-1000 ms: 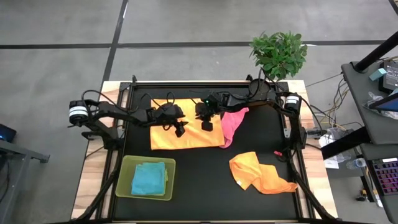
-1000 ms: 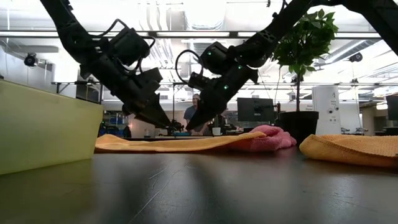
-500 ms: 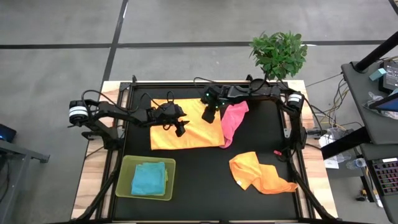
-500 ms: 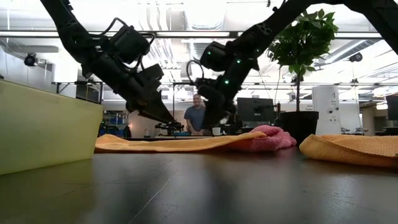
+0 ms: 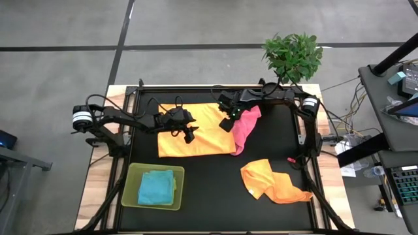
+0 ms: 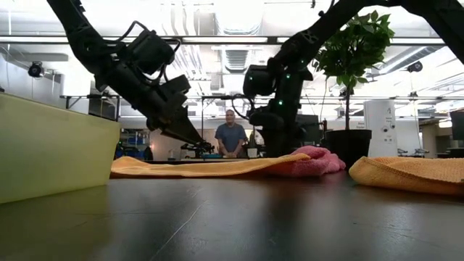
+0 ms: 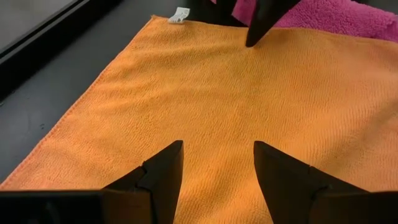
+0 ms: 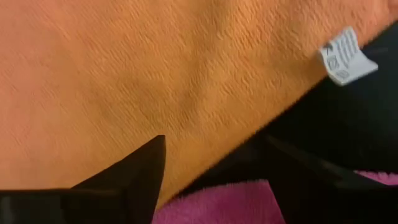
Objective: Fold microfiber towels
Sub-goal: Fold the left orange microfiber towel
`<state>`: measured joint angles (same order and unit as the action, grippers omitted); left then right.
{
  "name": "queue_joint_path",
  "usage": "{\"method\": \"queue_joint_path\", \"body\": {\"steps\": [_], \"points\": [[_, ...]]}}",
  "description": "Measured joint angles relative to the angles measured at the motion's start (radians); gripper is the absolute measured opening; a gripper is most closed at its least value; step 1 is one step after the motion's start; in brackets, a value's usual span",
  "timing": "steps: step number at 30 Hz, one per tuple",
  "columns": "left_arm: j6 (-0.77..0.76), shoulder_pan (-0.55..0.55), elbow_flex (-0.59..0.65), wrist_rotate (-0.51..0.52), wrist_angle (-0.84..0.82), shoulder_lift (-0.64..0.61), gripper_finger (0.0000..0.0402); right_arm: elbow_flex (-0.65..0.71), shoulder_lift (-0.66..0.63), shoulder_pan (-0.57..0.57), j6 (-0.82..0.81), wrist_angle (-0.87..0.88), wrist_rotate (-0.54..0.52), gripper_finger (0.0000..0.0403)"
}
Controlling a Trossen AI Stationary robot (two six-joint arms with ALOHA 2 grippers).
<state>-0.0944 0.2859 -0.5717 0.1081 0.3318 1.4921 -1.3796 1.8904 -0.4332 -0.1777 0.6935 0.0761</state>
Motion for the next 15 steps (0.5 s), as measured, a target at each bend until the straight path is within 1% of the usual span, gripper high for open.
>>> {"method": "queue_joint_path", "body": {"steps": [4,7,9,12,15], "points": [[0.0,0.0,0.001,0.0,0.001,0.0,0.018,0.001,0.0,0.0,-0.008,0.009,-0.002,0.0261],[-0.001,0.0,0.001,0.004,0.001,0.0,0.018,0.006,0.006,0.0,-0.002,-0.017,0.003,0.0263],[-0.001,0.0,-0.001,0.005,0.001,0.0,0.018,0.015,0.009,0.0,-0.001,-0.041,0.032,0.0261],[-0.002,0.0,-0.001,0.005,0.005,0.0,0.018,0.028,0.014,0.0,-0.005,-0.06,0.112,0.0256],[-0.002,0.0,-0.001,0.006,0.005,0.0,0.018,0.045,0.014,0.001,-0.004,-0.076,0.159,0.025]]}}
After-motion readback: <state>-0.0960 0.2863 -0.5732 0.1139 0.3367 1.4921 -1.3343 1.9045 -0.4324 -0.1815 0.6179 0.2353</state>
